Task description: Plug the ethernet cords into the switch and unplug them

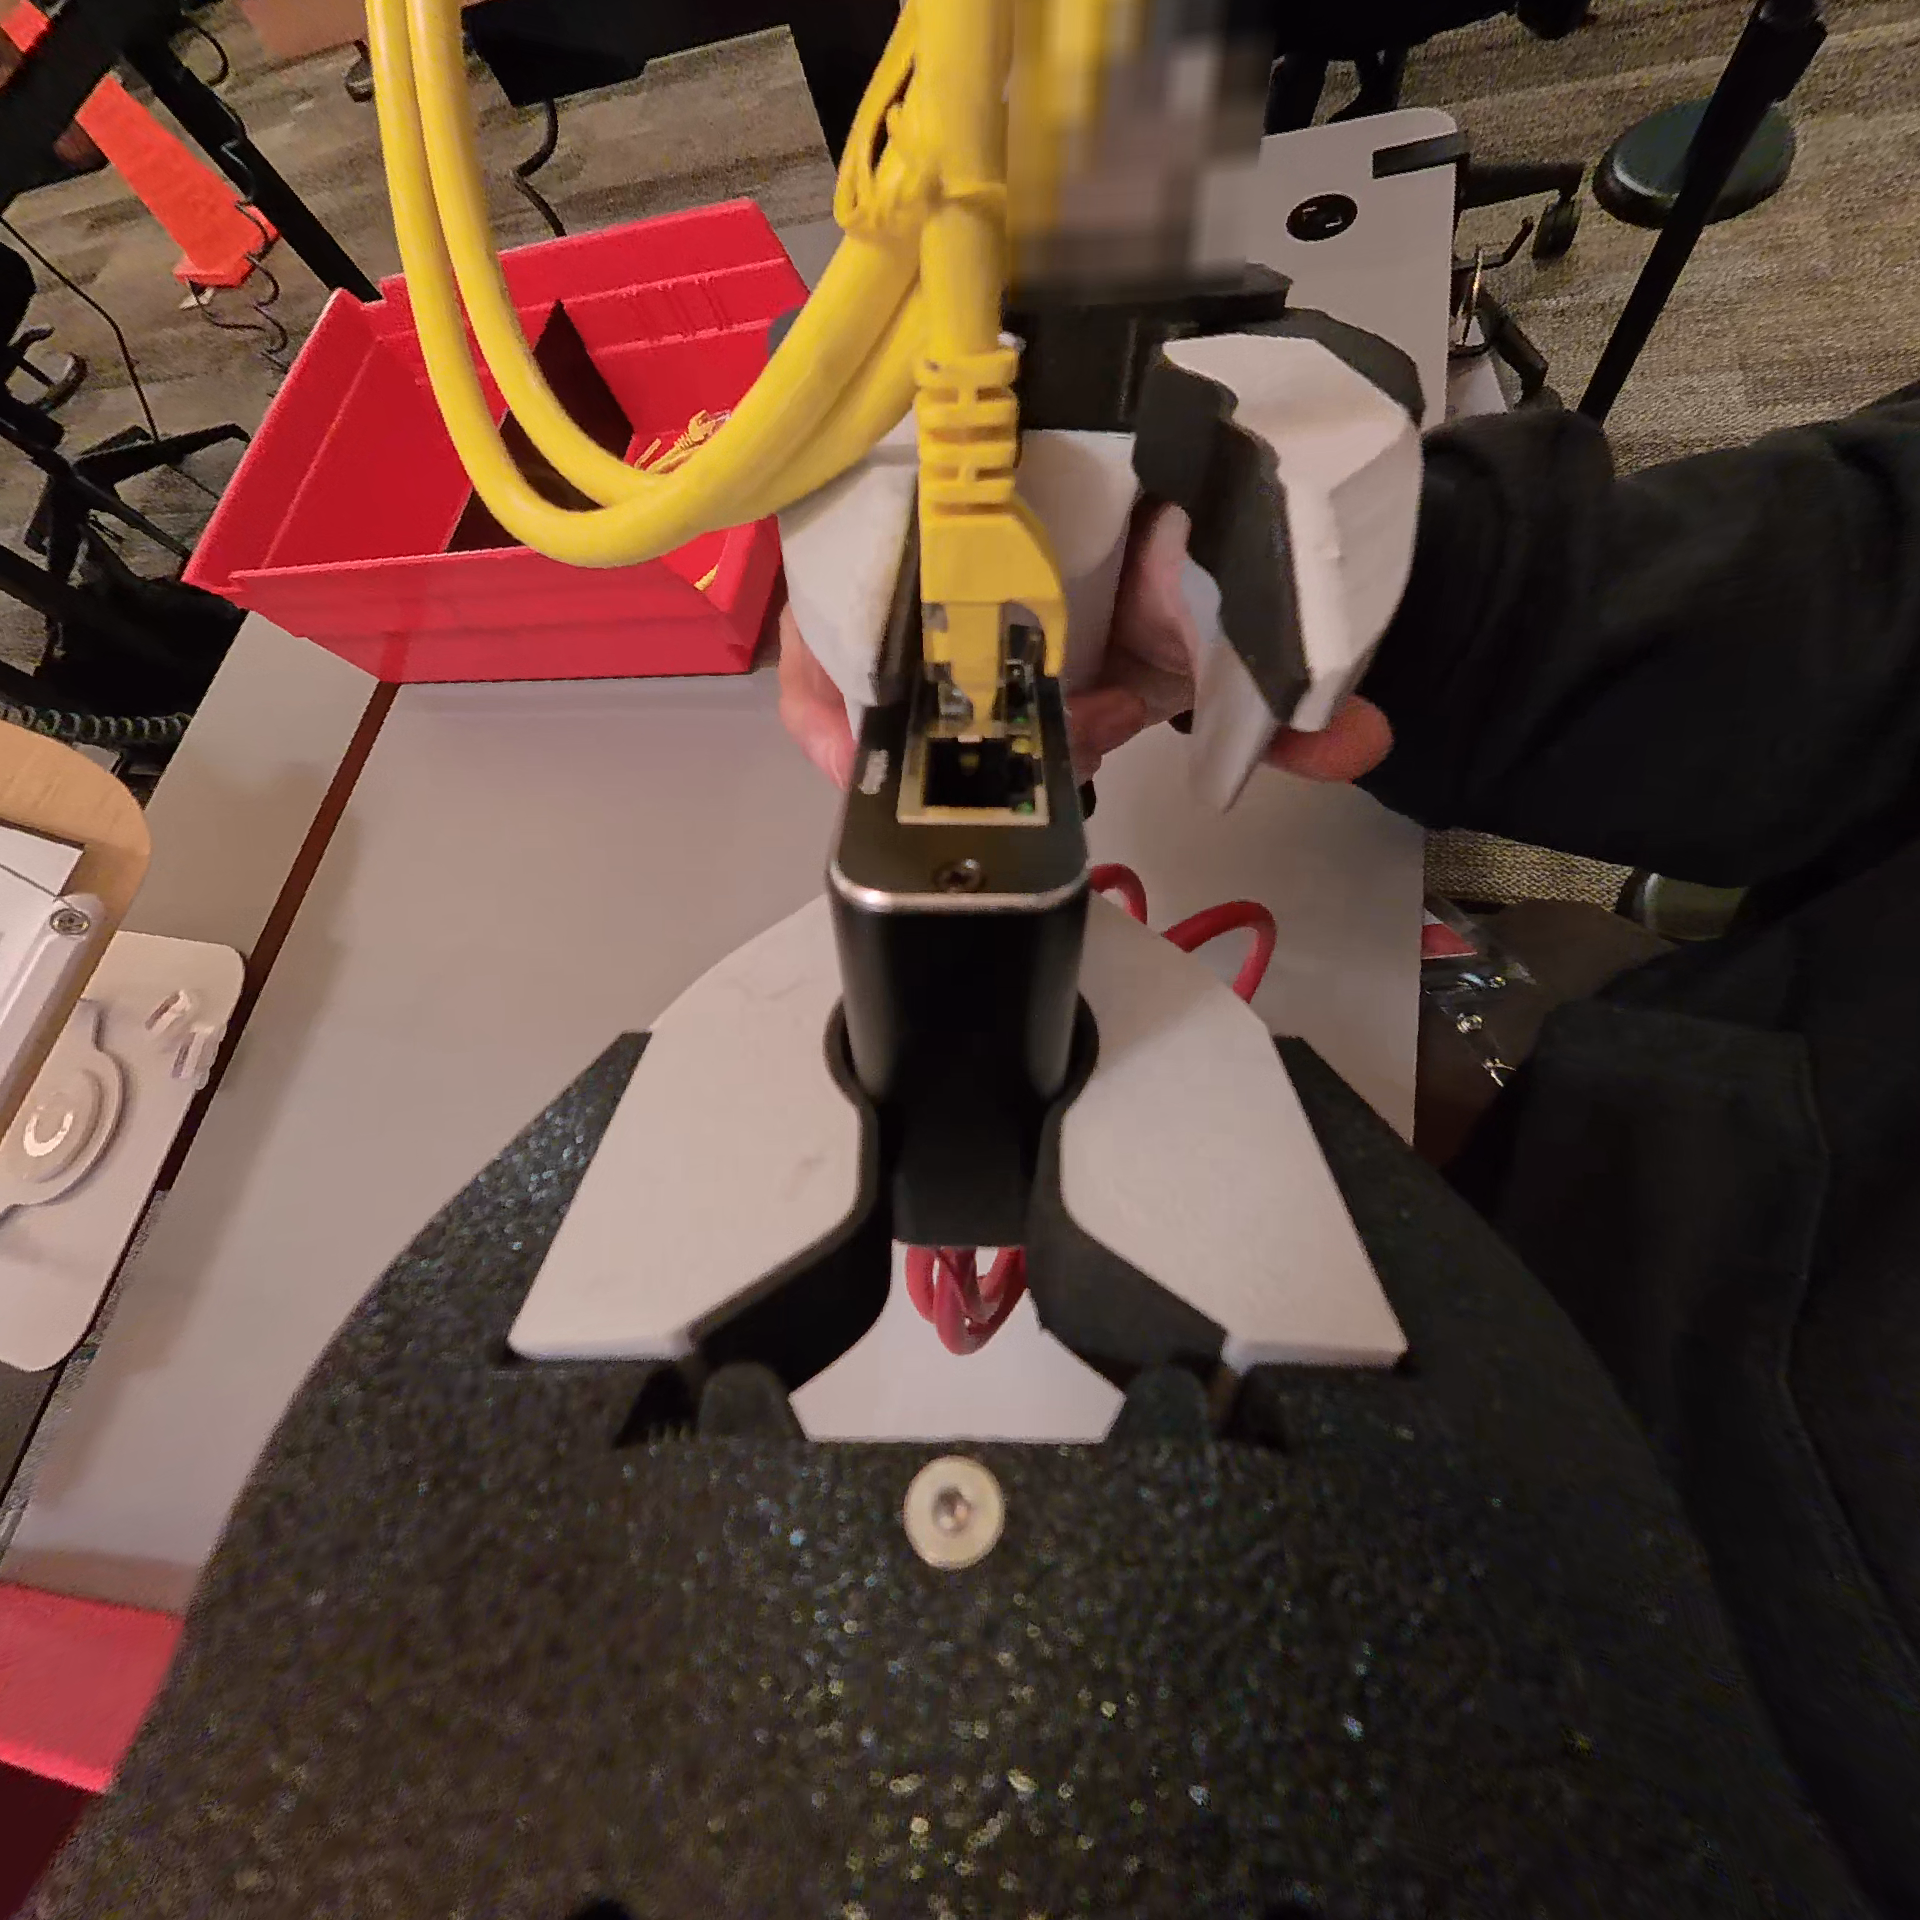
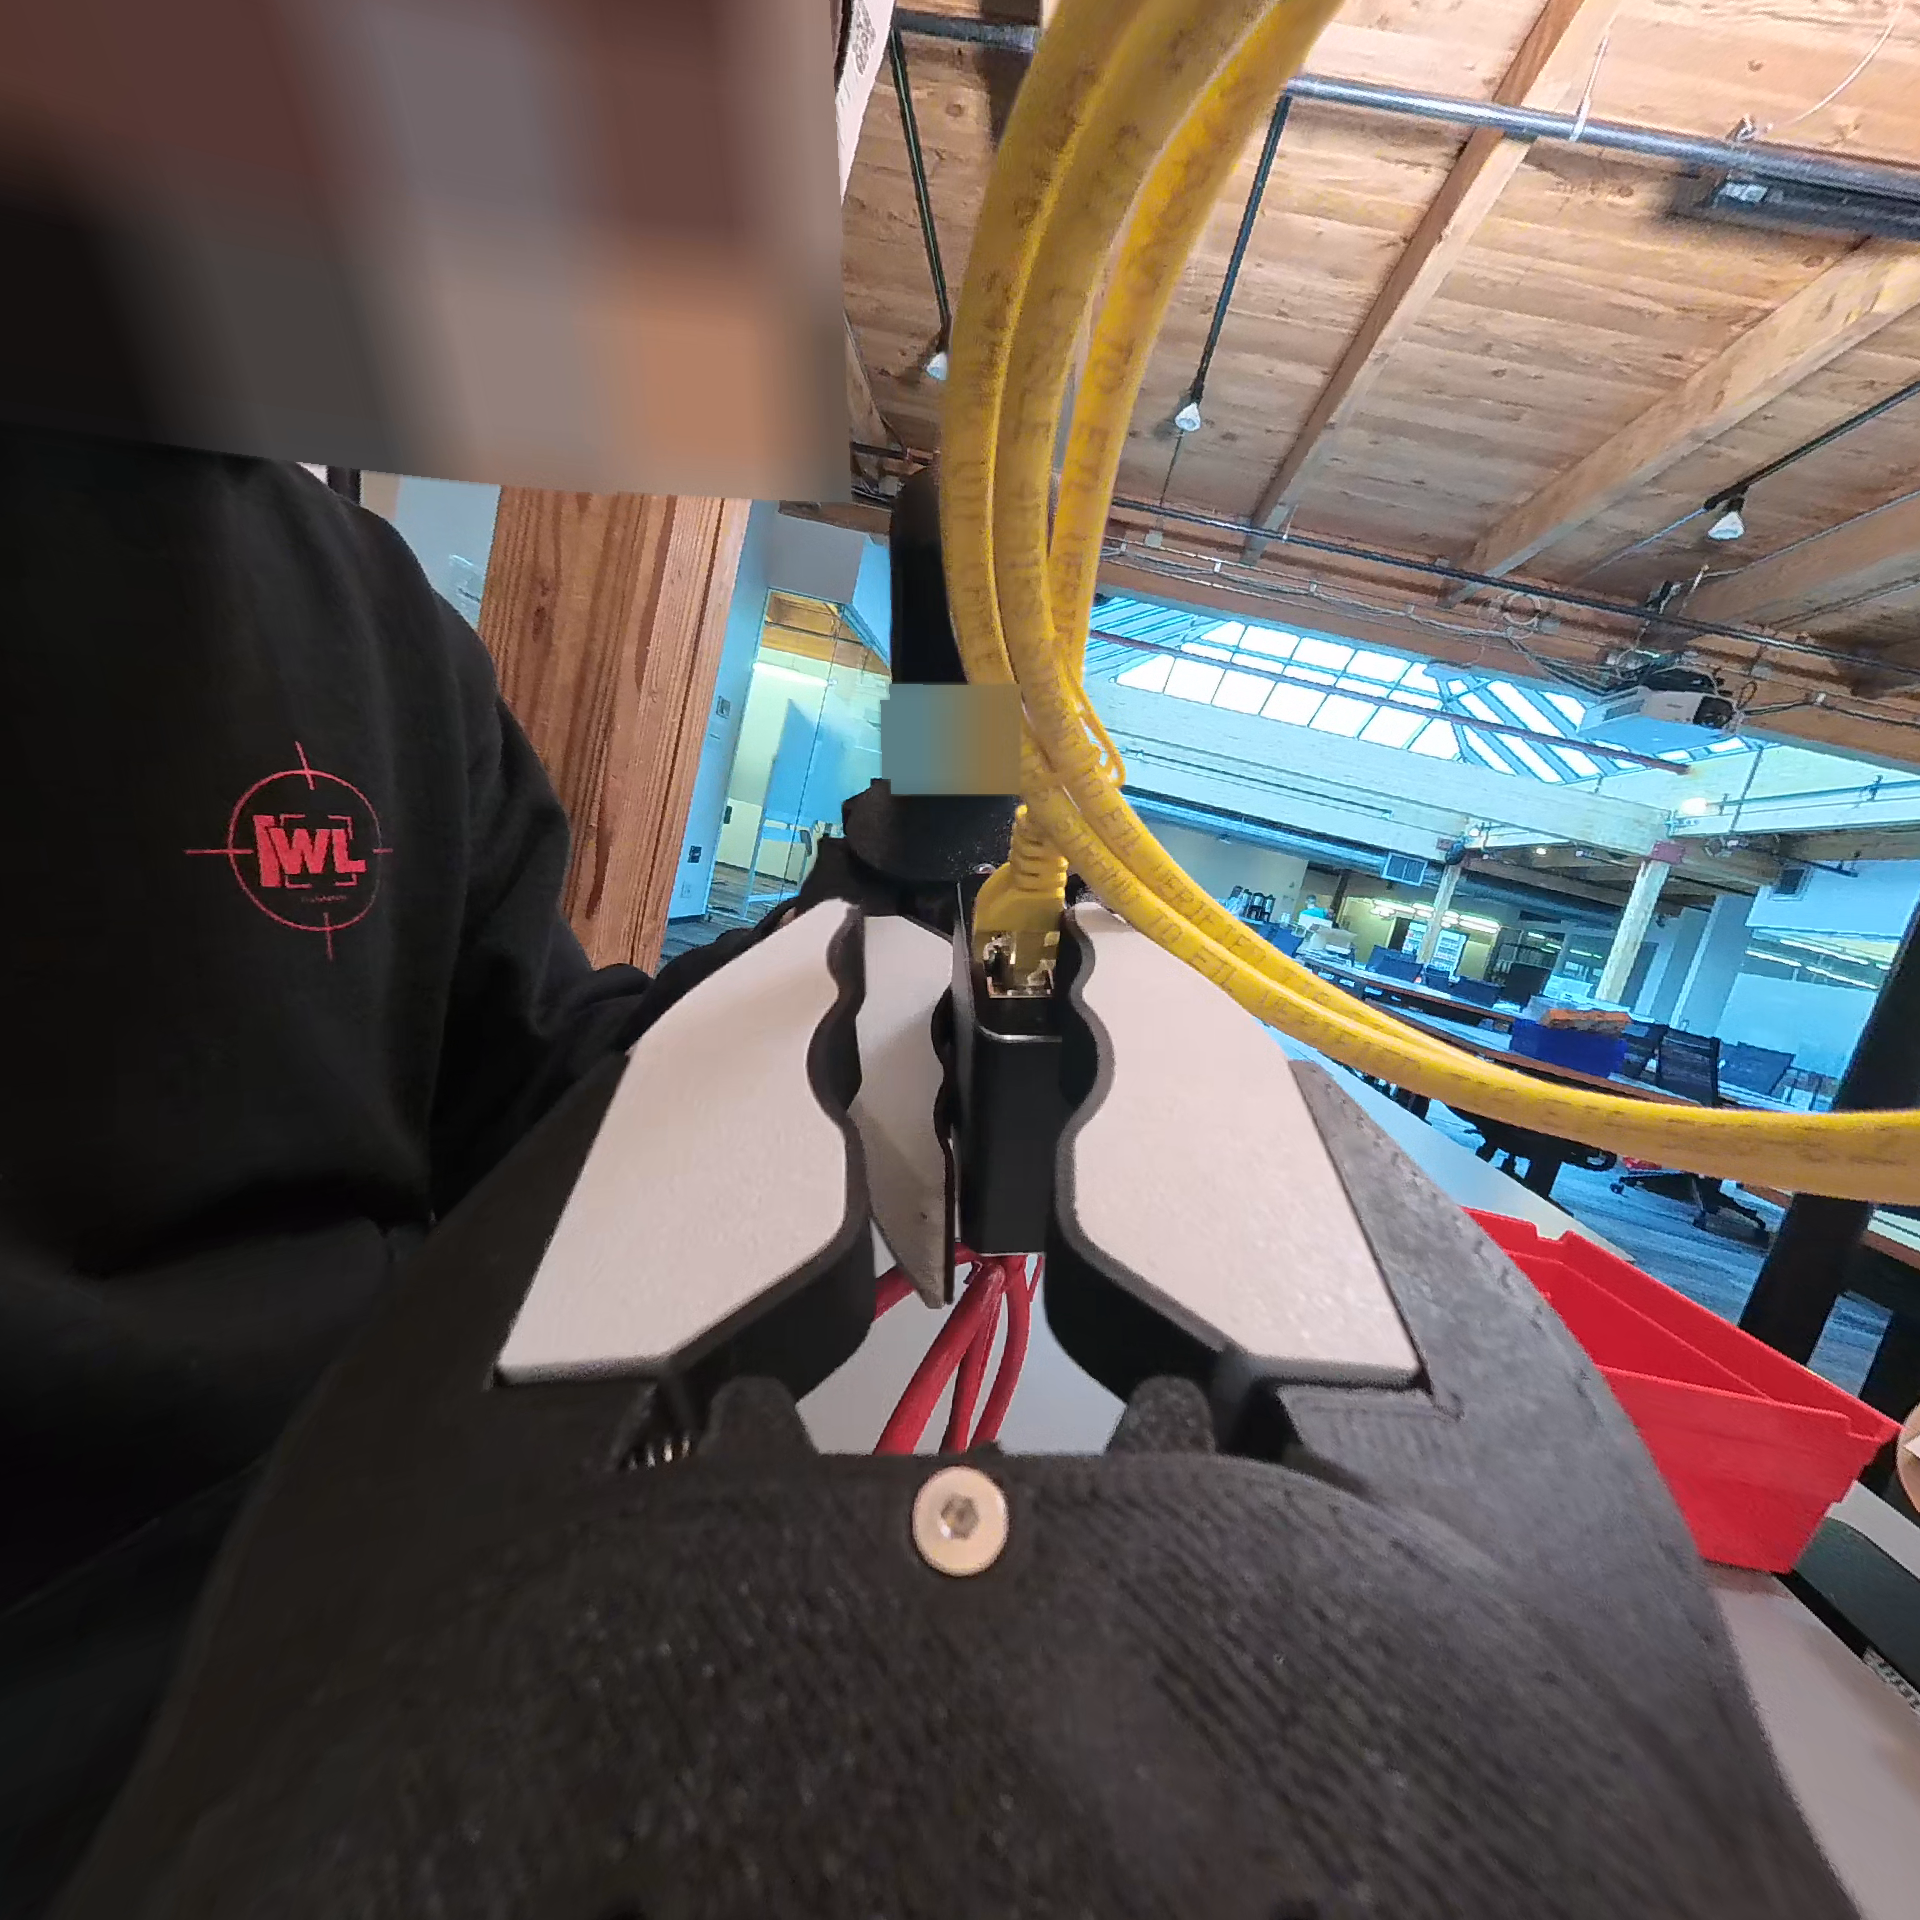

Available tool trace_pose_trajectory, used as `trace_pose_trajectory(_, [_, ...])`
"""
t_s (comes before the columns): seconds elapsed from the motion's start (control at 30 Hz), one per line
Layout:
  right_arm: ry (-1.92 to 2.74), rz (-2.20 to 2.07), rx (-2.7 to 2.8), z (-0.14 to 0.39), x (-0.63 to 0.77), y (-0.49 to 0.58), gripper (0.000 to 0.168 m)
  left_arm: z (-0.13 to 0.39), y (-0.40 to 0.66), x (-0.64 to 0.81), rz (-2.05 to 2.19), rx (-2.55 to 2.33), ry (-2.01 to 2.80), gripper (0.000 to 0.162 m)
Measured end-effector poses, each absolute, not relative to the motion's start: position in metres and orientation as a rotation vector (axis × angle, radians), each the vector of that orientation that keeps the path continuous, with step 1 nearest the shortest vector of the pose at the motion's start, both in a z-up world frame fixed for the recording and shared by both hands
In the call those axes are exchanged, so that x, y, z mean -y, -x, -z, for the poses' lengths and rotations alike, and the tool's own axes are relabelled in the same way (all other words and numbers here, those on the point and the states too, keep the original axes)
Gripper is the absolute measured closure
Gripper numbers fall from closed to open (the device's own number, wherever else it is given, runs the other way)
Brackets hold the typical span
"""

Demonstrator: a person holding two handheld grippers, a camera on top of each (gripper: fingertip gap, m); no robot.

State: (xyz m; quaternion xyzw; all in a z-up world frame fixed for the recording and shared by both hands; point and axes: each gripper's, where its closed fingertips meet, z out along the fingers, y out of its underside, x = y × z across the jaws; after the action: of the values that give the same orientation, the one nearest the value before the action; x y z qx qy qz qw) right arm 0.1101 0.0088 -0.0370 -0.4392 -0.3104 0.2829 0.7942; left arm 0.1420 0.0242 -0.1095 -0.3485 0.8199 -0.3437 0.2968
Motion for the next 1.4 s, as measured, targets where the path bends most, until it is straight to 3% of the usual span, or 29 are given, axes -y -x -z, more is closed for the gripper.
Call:
trace_pose_trajectory(0.1, [0.952, -0.612, 0.676, 0.038, -0.008, -0.108, 0.128, 0.109, -0.142, -0.026, 0.914, -2.174, 0.933, 0.134])
trace_pose_trajectory(0.23, [0.976, -0.59, 0.638, 0.037, -0.015, -0.112, 0.138, 0.11, -0.142, -0.027, 0.917, -2.172, 0.94, 0.135])
trace_pose_trajectory(0.47, [0.991, -0.596, 0.619, 0.039, -0.018, -0.113, 0.136, 0.112, -0.143, -0.03, 0.924, -2.173, 0.967, 0.135])
trace_pose_trajectory(0.7, [1.036, -0.577, 0.636, 0.043, -0.023, -0.107, 0.116, 0.114, -0.143, -0.037, 0.92, -2.17, 1.002, 0.135])
trace_pose_trajectory(0.93, [1.047, -0.567, 0.649, 0.045, -0.024, -0.105, 0.11, 0.115, -0.142, -0.039, 0.909, -2.174, 1.013, 0.135])
trace_pose_trajectory(1.07, [1.05, -0.57, 0.647, 0.045, -0.024, -0.105, 0.11, 0.115, -0.142, -0.039, 0.915, -2.174, 1.018, 0.135])
trace_pose_trajectory(1.4, [1.007, -0.552, 0.6, 0.038, -0.026, -0.111, 0.129, 0.114, -0.143, -0.026, 1.026, -2.172, 1.016, 0.135])
